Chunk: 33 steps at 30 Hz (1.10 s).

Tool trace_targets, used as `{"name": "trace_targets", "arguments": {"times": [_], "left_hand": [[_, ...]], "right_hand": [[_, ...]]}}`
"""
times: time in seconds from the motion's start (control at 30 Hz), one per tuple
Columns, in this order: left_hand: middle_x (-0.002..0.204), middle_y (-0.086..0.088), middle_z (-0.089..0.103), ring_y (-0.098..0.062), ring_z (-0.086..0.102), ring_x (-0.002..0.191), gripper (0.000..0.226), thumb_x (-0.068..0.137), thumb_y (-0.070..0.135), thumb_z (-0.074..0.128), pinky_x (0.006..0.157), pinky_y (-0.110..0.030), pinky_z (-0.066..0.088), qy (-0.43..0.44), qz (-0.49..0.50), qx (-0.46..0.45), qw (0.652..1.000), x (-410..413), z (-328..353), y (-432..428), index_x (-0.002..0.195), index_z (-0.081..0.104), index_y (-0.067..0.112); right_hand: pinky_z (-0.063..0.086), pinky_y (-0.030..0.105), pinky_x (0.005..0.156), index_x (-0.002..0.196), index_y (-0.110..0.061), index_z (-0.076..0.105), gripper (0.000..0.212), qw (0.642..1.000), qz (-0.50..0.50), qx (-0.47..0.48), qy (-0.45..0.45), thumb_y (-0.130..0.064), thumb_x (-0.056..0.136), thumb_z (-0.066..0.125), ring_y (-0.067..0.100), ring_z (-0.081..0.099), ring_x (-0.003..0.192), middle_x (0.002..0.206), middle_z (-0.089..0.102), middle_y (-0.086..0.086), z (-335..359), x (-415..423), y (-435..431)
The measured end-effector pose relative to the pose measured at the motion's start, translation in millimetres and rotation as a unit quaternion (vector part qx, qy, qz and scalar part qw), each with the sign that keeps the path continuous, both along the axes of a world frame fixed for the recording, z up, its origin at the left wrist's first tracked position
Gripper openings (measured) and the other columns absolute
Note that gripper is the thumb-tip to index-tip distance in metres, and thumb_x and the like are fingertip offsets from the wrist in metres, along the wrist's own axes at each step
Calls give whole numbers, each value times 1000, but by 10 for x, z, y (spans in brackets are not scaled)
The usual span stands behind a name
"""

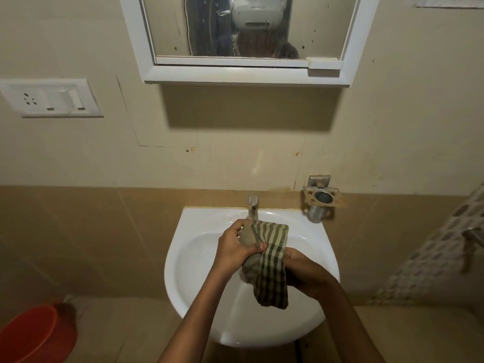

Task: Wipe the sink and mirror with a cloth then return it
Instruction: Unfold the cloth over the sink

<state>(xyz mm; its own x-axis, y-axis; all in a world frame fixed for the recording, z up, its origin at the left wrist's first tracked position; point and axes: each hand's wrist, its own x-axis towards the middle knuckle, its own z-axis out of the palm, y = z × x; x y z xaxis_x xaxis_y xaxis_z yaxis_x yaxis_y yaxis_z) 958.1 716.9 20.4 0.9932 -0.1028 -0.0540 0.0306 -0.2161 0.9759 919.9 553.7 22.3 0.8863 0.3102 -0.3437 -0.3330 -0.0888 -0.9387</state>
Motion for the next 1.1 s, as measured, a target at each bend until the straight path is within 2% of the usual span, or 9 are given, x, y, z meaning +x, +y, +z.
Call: {"name": "trace_targets", "arguments": {"times": [0.13, 0.23, 0.43, 0.57, 0.7, 0.8, 0.9, 1.0, 1.1], "left_hand": [[93, -2, 70, -22, 64, 94, 33, 63, 7, 80, 80, -38, 56, -14, 5, -24, 1000, -13, -30, 73, 91, 65, 16], [87, 2, 70, -18, 64, 84, 32, 64, -3, 74, 69, -29, 54, -31, 18, -38, 999, -31, -77, 118, 88, 67, 17], [82, 3, 71, -13, 66, 81, 27, 73, -10, 64, 70, -27, 54, -54, -5, -19, 998, -8, -143, 169, 85, 72, 13], [85, 10, 70, -17, 64, 87, 27, 76, -6, 63, 67, -14, 53, -59, -8, 7, 998, -17, -135, 194, 83, 71, 19], [118, 15, 53, -11, 49, 113, 53, 67, 22, 72, 89, -32, 53, -25, -159, 121, 980, -15, 10, 294, 109, 50, 47], [120, 14, 56, 12, 56, 101, 66, 68, 35, 69, 75, -9, 51, -5, -243, 21, 970, -42, 221, 227, 129, 44, 31], [99, 10, 67, 11, 62, 84, 43, 73, 34, 75, 66, -7, 50, -87, -151, 34, 984, -16, 282, 1, 112, 59, 24], [83, 4, 69, -3, 65, 77, 8, 82, 20, 69, 65, -14, 52, -116, -78, 10, 990, 46, 254, -166, 90, 67, 20], [76, 10, 66, 4, 64, 73, 10, 85, 16, 64, 64, -10, 51, -113, -137, 11, 984, 87, 212, -291, 82, 65, 25]], "right_hand": [[52, 38, 84, 105, -15, 67, 27, 990, -30, -87, -105, -26, 81, 62, 26, 67, 93, 97, 73, 12, -5, 57, -6], [51, 25, 72, 83, -18, 67, 9, 957, -90, -173, -214, -14, 76, 71, 7, 65, 77, 78, 71, -2, 21, 73, -6], [41, 9, 54, 65, -41, 50, 46, 873, -122, -283, -378, 2, 71, 66, 3, 56, 66, 67, 60, -24, 90, 81, 43], [49, 24, 58, 91, -26, 56, 30, 871, -131, -281, -381, 1, 80, 60, 11, 57, 74, 69, 59, -10, 125, 96, 84], [48, 30, 71, 92, -11, 65, 18, 824, -154, -332, -431, -8, 81, 51, 19, 58, 80, 87, 66, 5, 185, 158, 42], [40, 10, 73, 94, -10, 63, 29, 811, -154, -361, -435, -21, 83, 38, 15, 54, 79, 90, 63, 7, 269, 155, 58], [35, 1, 66, 95, -11, 59, 34, 797, -153, -381, -443, -25, 82, 31, 6, 45, 74, 90, 55, 0, 357, 125, 63], [44, 16, 63, 95, -14, 58, 34, 792, -145, -400, -438, -30, 84, 30, 8, 48, 73, 90, 53, -2, 386, 87, -62], [52, 28, 65, 96, -18, 59, 20, 803, -121, -416, -408, -25, 89, 42, 12, 56, 76, 89, 60, 0, 412, 17, -297]]}}
